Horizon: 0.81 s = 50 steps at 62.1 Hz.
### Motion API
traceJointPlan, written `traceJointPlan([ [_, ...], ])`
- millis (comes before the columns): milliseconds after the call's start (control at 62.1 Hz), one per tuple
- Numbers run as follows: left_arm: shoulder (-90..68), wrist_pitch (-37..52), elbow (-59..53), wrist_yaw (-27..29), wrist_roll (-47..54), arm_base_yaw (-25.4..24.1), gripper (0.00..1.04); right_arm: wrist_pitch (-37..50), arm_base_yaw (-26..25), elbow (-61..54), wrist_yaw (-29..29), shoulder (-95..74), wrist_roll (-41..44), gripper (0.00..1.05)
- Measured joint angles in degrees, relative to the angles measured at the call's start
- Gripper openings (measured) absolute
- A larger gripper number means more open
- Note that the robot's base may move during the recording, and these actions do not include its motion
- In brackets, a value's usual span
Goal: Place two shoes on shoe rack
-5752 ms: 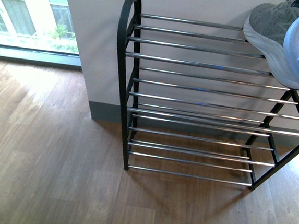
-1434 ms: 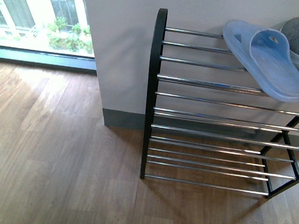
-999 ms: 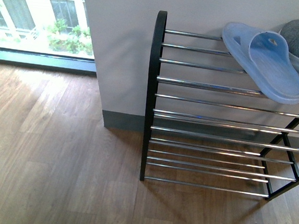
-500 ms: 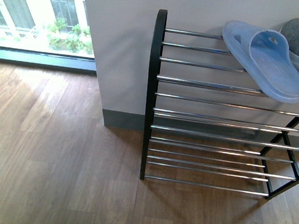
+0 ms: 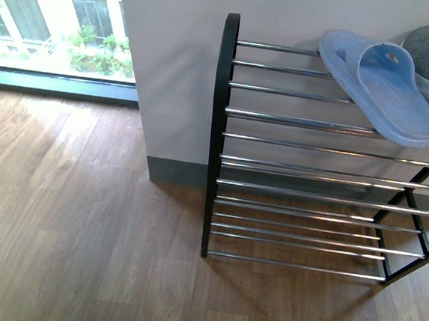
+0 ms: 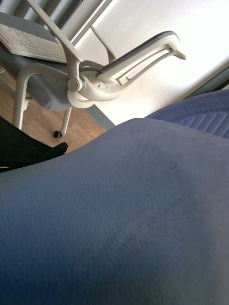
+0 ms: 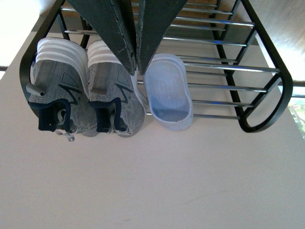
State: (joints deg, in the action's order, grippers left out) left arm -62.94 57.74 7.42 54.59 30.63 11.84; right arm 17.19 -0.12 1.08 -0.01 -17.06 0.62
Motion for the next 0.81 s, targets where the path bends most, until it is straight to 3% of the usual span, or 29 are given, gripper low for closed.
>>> traceJointPlan([
  [451,0.0,0.02,0.0,0.0,0.0,0.0,0.02,-7.04,0.0,0.0,0.0,6.97,0.0,0.01],
  [548,0.0,0.0,0.0,0.0,0.0,0.0,0.02,-16.09,0.02,0.0,0.04,14.27,0.0,0.01],
  [806,0.0,0.02,0.0,-0.07,0.0,0.0,0.02,-17.0,0.0,0.0,0.0,16.7,0.0,0.01],
])
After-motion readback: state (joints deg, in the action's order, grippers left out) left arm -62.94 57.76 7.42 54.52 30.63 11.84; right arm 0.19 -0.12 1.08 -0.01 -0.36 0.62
